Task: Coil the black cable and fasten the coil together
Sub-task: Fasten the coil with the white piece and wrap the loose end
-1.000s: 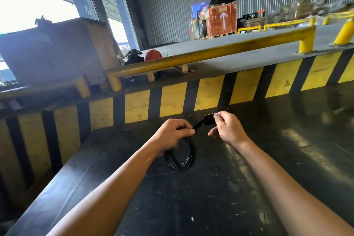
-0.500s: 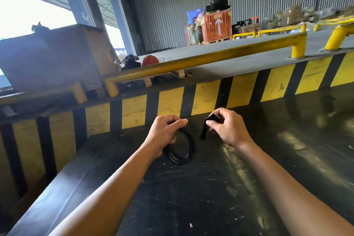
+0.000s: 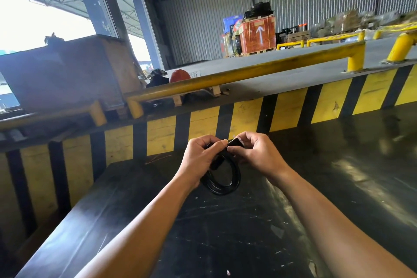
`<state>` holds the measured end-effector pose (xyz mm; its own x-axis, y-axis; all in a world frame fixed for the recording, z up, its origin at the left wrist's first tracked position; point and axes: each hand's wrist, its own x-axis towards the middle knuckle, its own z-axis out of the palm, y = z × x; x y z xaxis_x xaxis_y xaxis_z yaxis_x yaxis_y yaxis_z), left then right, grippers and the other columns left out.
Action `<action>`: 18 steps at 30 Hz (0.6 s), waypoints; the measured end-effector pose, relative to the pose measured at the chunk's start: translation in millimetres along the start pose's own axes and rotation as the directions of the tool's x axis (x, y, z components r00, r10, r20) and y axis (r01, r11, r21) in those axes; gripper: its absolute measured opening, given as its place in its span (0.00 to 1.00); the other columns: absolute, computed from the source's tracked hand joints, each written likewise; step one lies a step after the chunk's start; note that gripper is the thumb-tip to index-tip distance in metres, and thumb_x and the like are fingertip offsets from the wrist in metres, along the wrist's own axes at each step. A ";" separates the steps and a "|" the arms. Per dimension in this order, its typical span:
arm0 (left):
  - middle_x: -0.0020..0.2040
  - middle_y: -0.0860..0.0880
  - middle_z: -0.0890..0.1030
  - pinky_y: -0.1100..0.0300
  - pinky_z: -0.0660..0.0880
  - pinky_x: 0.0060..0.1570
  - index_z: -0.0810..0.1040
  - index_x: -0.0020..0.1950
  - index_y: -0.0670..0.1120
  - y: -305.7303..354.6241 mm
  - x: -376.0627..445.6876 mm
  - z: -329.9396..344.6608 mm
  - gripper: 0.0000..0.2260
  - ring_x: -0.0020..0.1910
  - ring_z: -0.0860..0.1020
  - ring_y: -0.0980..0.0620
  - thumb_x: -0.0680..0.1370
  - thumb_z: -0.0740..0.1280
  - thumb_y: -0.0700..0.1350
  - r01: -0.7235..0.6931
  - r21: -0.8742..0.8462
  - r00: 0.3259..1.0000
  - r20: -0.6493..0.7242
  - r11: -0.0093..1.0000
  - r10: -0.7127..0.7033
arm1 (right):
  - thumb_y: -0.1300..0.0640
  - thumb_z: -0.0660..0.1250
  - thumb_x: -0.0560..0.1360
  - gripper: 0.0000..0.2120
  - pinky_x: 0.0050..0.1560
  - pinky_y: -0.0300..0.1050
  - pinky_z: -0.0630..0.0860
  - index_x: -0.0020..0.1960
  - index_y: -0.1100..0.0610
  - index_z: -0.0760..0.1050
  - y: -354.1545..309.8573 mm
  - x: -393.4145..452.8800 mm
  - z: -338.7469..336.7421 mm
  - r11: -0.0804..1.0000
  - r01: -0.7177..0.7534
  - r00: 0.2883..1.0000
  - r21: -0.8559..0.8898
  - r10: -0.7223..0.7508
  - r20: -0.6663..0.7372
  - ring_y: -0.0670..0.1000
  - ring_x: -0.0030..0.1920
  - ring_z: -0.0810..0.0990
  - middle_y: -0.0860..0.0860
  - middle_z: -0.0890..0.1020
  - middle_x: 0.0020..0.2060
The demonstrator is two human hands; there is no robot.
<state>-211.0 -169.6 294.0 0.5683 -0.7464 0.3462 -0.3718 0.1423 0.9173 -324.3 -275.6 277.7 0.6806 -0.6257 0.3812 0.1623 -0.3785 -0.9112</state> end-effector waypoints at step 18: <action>0.32 0.44 0.80 0.55 0.71 0.36 0.83 0.35 0.46 -0.8 10.3 10.9 0.10 0.33 0.74 0.49 0.76 0.68 0.44 0.090 0.058 0.985 -0.155 0.994 -0.080 | 0.61 0.74 0.68 0.26 0.50 0.43 0.79 0.62 0.54 0.68 -10.3 -6.1 -2.5 0.991 -0.021 0.987 -0.132 0.042 0.155 0.53 0.51 0.81 0.55 0.81 0.50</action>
<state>-212.9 -184.5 294.7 0.7033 -0.6455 0.2978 -0.3608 0.0367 0.9319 -332.0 -269.6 285.2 0.7895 -0.5273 0.3140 0.0521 -0.4521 -0.8905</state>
